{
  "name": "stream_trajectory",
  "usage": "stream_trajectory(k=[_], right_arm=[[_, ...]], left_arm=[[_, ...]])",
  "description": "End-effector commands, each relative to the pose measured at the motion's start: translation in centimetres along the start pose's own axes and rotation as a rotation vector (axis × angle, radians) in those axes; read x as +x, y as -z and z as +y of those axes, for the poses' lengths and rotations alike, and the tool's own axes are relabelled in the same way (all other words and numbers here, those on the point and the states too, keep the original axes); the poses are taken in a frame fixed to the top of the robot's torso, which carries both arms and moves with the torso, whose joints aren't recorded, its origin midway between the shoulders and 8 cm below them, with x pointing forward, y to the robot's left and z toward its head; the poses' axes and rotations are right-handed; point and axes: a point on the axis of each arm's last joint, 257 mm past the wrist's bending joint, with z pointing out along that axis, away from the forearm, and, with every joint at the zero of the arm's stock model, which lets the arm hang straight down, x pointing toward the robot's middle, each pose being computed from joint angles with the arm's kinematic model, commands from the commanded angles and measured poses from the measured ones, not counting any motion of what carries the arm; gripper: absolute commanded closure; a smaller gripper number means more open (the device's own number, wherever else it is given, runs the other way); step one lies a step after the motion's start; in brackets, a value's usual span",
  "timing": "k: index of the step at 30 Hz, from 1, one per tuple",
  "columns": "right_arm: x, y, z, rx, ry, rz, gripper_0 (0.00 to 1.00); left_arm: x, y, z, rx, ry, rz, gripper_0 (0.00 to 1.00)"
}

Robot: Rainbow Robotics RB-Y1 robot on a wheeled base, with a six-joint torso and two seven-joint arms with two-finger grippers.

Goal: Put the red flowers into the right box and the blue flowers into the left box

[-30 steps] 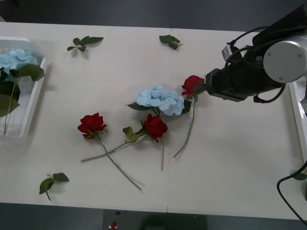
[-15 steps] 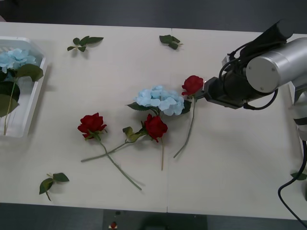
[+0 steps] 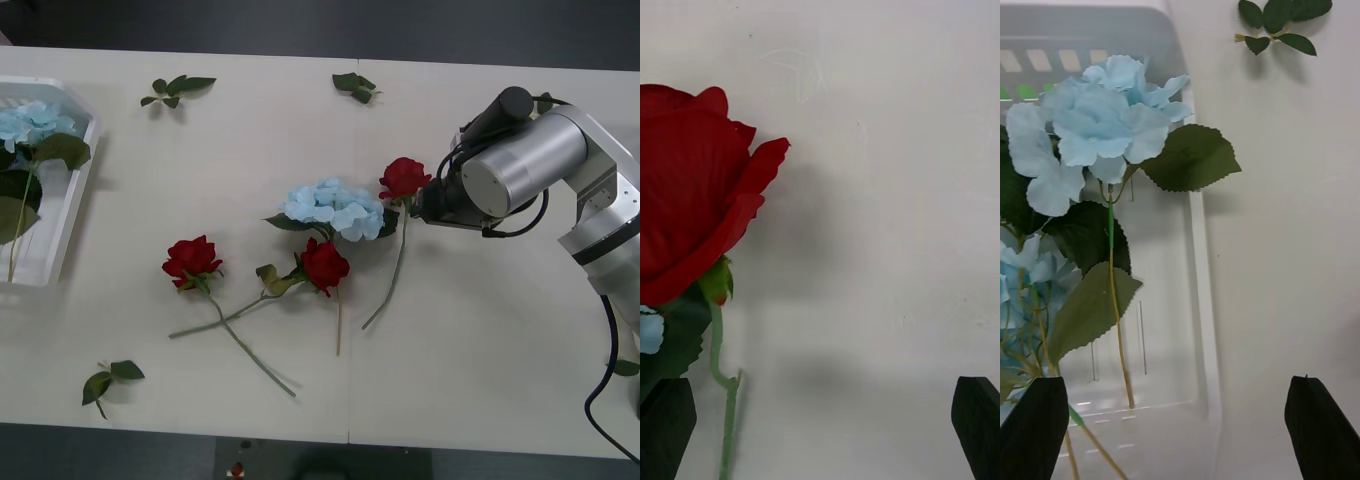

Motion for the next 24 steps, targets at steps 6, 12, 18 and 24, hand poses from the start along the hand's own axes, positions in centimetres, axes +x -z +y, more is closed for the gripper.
stream_trajectory(k=[6, 12, 18, 24], right_arm=[[-2.4, -1.6, 1.8, -0.001, -0.043, -0.069, 0.0], [-2.0, -2.4, 2.5, 0.005, -0.032, -0.077, 0.0], [-1.6, -2.8, 3.3, 0.006, -0.022, -0.074, 0.0], [-1.2, -3.6, 3.8, 0.009, -0.012, -0.079, 0.0]], left_arm=[[-1.2, -2.1, -4.9, -0.058, -0.012, -0.048, 0.17], [-0.1, -3.0, -9.7, -0.061, 0.018, -0.011, 0.16], [2.1, -3.6, -15.4, -0.009, 0.131, 0.067, 0.15], [4.5, -4.1, -20.5, 0.029, 0.253, 0.154, 0.11]])
